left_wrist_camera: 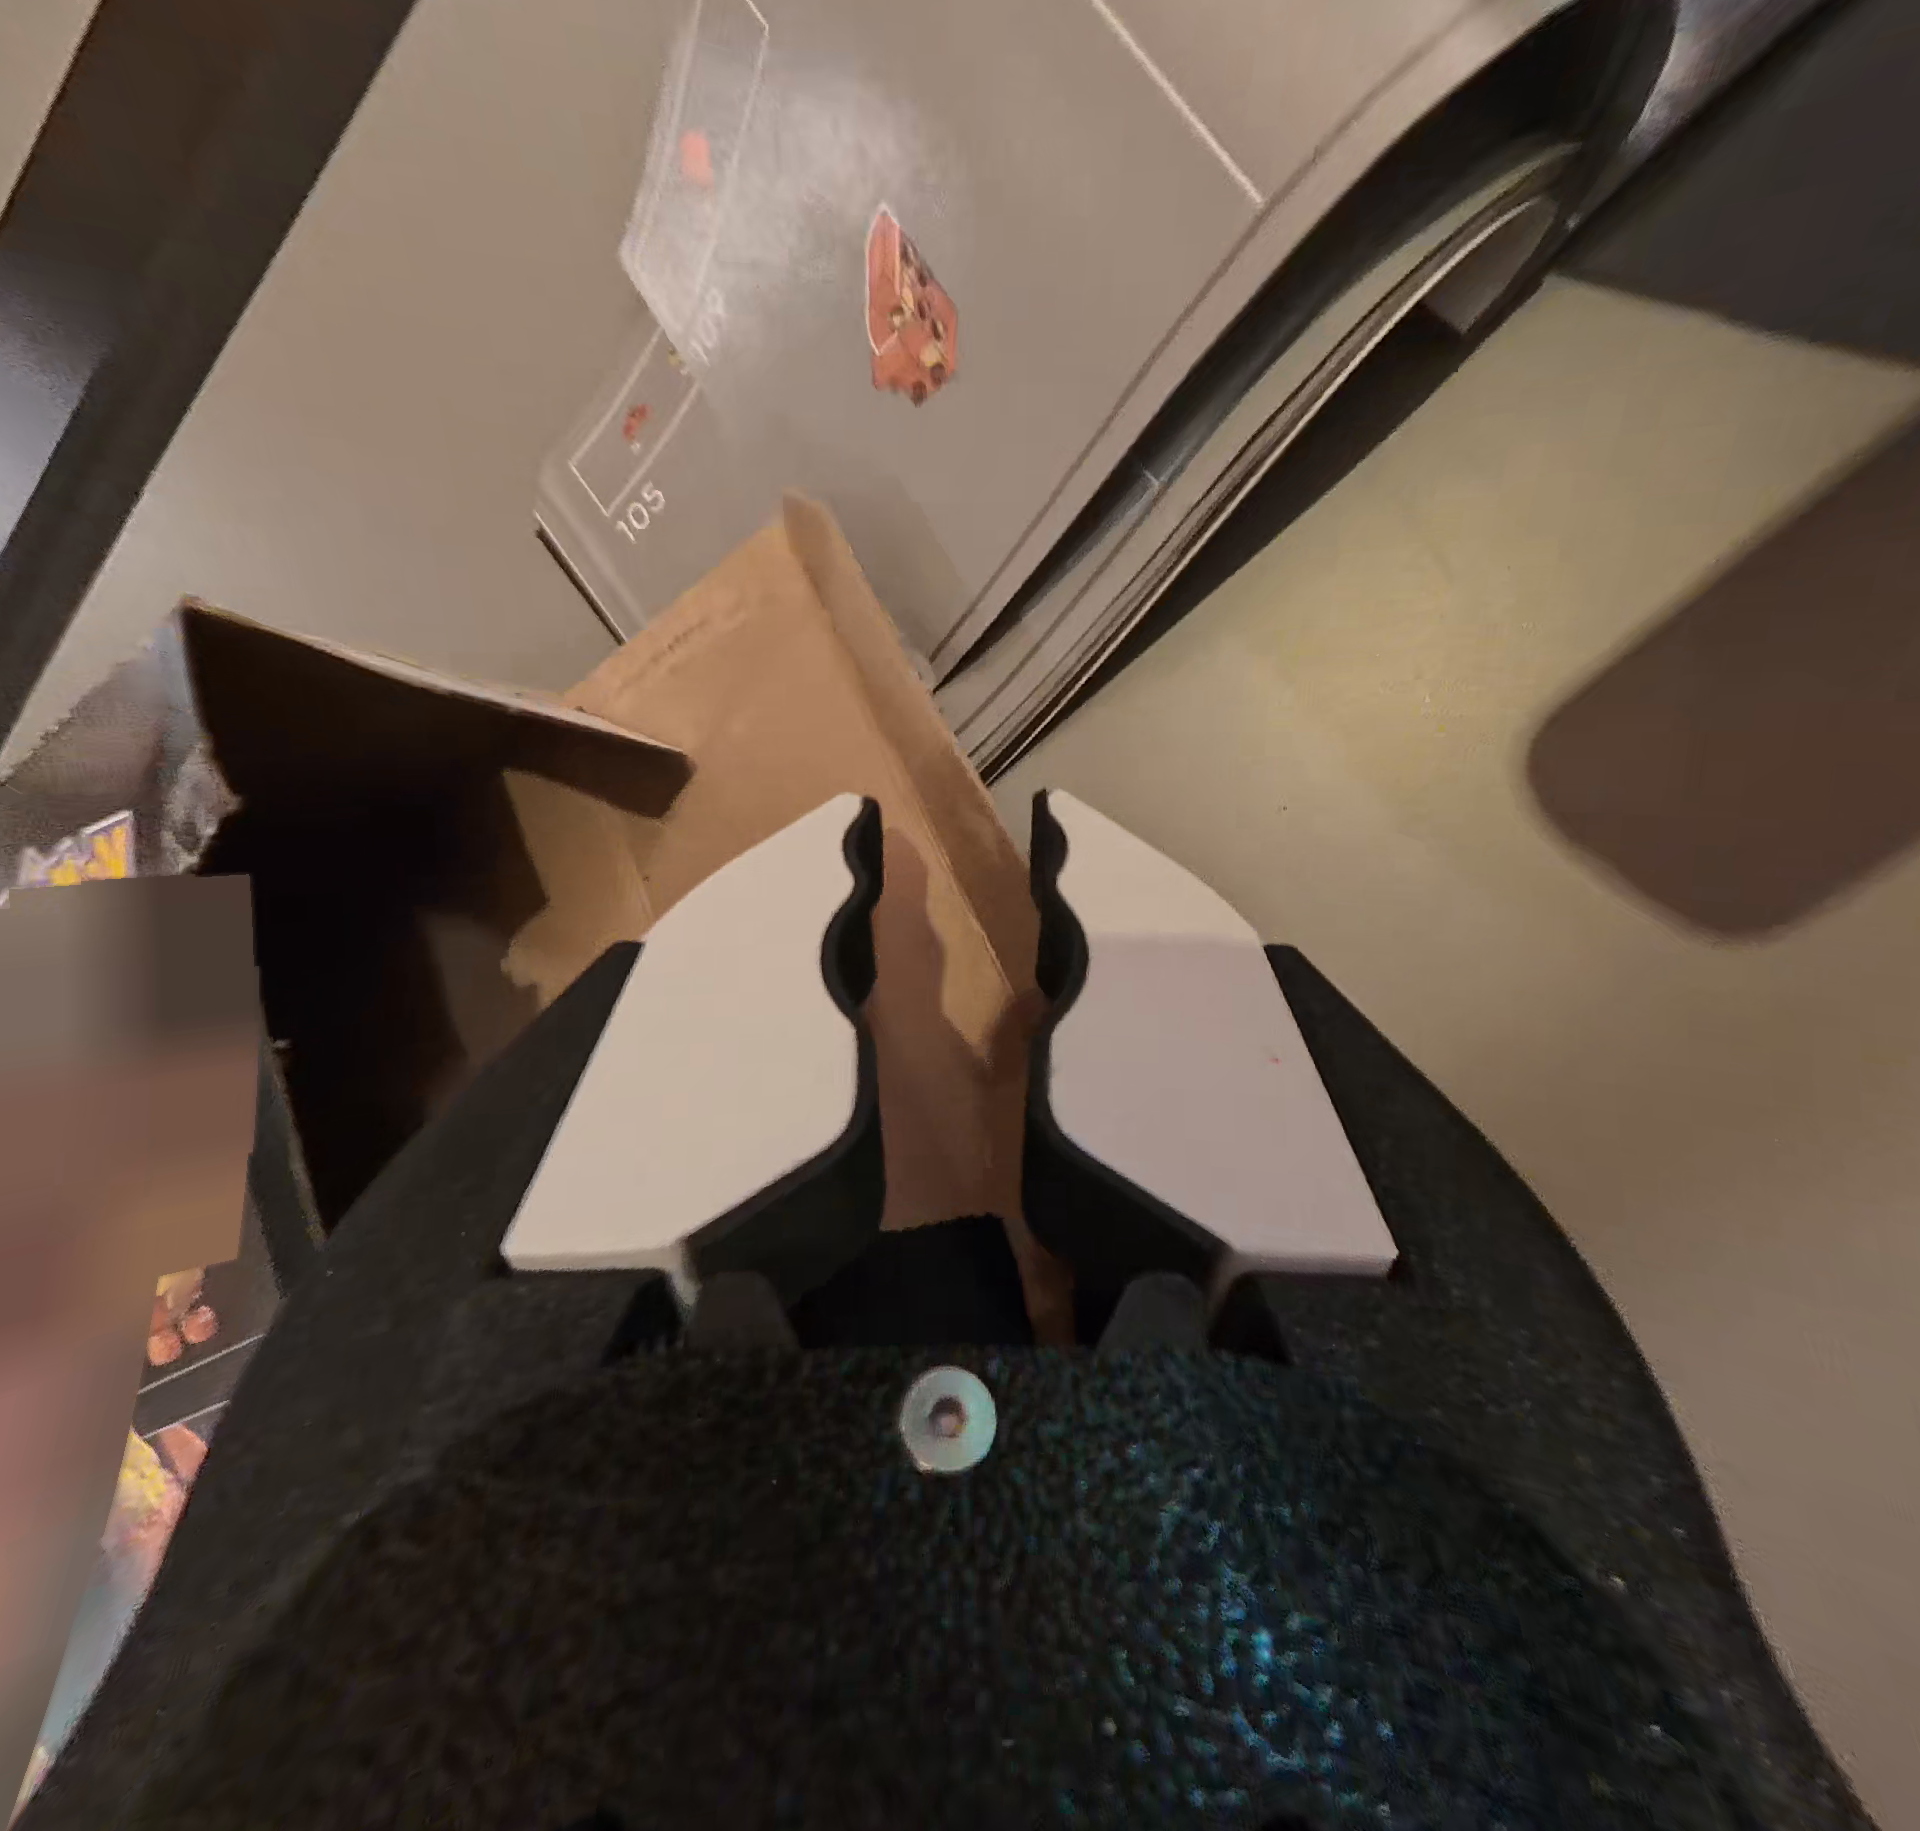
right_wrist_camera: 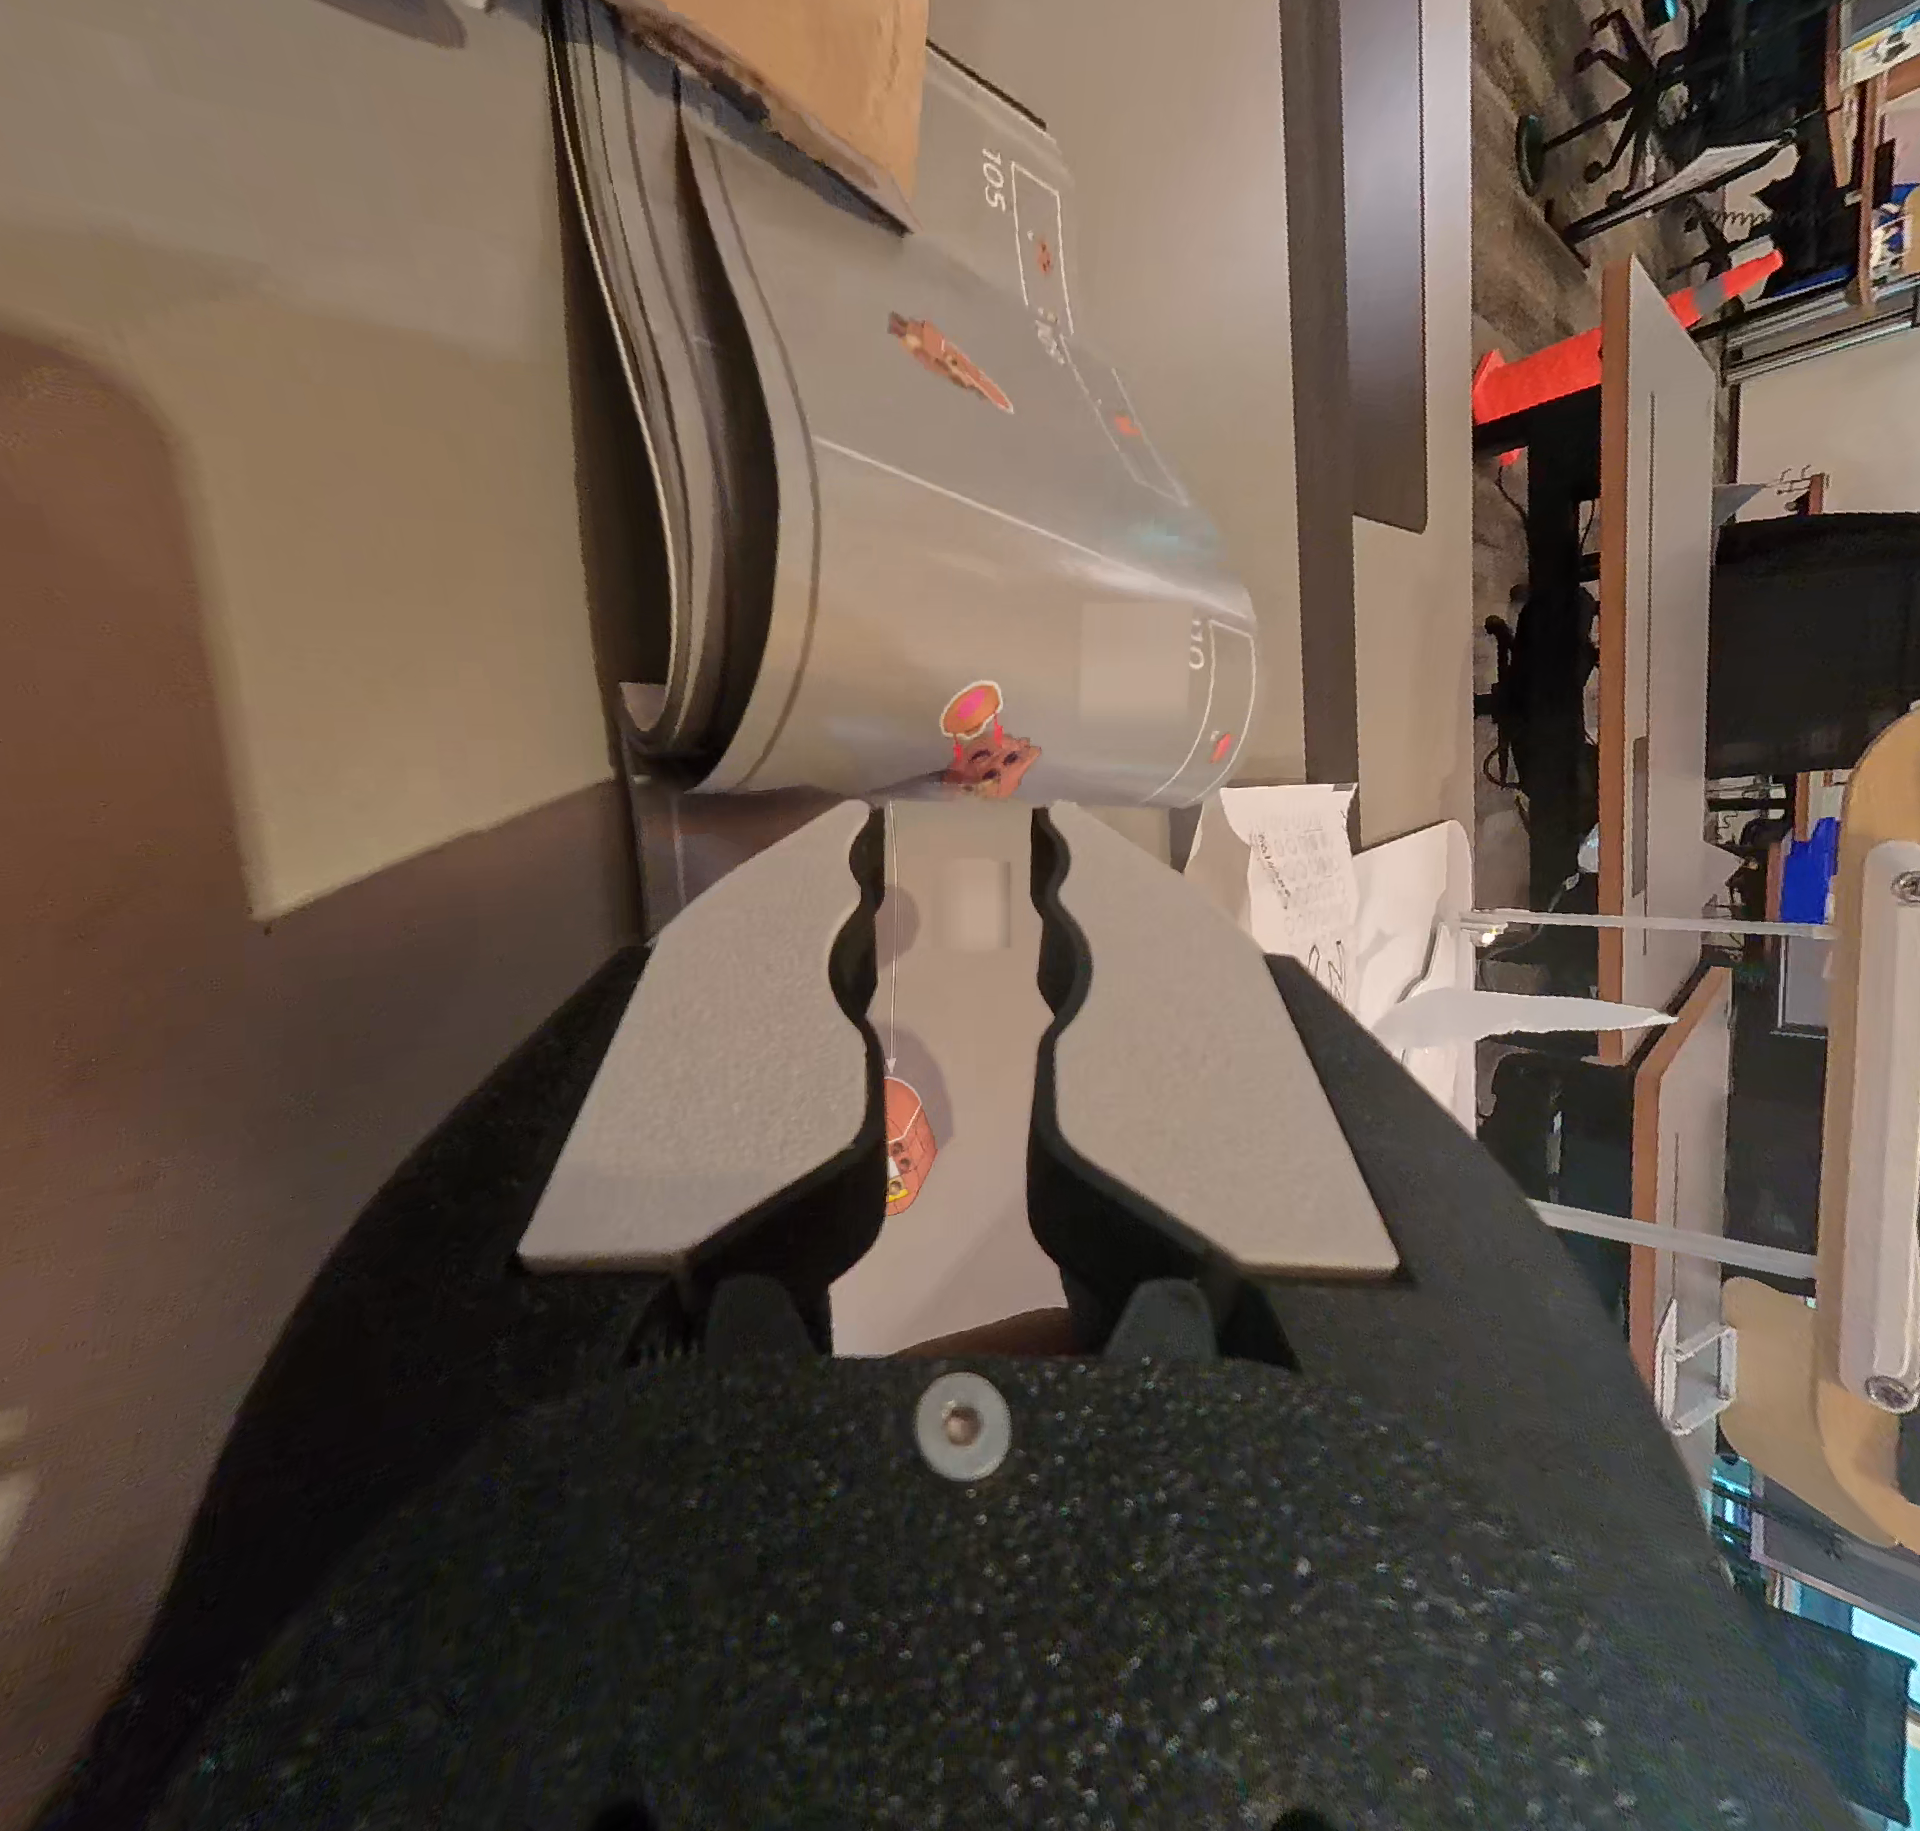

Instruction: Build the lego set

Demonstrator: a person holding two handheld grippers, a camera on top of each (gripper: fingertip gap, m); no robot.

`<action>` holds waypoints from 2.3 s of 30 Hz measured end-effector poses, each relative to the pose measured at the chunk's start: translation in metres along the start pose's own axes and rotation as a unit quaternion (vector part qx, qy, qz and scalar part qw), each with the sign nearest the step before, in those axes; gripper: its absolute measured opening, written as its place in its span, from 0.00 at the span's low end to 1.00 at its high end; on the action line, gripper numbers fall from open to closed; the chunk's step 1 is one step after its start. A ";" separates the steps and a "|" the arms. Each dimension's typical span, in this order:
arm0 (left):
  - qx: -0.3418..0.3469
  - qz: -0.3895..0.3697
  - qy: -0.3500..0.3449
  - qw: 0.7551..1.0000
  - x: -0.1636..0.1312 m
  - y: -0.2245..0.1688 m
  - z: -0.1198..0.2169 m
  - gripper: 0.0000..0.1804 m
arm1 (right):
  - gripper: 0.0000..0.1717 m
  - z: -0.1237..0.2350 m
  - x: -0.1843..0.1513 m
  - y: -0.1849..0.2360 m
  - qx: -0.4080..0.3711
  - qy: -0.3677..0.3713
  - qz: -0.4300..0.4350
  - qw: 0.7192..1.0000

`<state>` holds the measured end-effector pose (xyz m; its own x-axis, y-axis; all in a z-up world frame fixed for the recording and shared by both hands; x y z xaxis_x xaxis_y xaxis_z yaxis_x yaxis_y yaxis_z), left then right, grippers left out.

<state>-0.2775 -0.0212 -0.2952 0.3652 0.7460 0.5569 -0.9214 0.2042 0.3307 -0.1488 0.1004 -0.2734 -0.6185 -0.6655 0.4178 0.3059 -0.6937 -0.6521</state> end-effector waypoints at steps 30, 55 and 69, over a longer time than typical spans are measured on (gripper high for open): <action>-0.014 0.012 -0.023 1.000 0.002 0.008 0.013 0.03 | 0.14 -0.026 0.013 -0.017 0.049 -0.031 -0.038 0.998; -0.149 0.147 -0.200 0.957 0.030 0.003 0.030 0.06 | 0.13 0.073 -0.034 -0.004 0.045 -0.121 -0.309 0.942; -0.188 0.100 -0.274 0.938 0.051 -0.026 0.019 0.08 | 0.14 0.164 -0.053 0.037 0.042 -0.241 -0.296 0.923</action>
<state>-0.2323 -0.0006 -0.2616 0.0981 0.3763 0.9213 -0.9231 0.3804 -0.0571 0.0142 0.0650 -0.2154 -0.3076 -0.1939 0.9315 0.0857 -0.9807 -0.1759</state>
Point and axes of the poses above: each gripper's, where its closed fingertips meet, z back along the fingers, x out of its top, y = z × x across the jaws, the point moved 6 cm from there along z, back along the fingers, and after that the axes turned 3 degrees about -y, right-handed, at the moved point
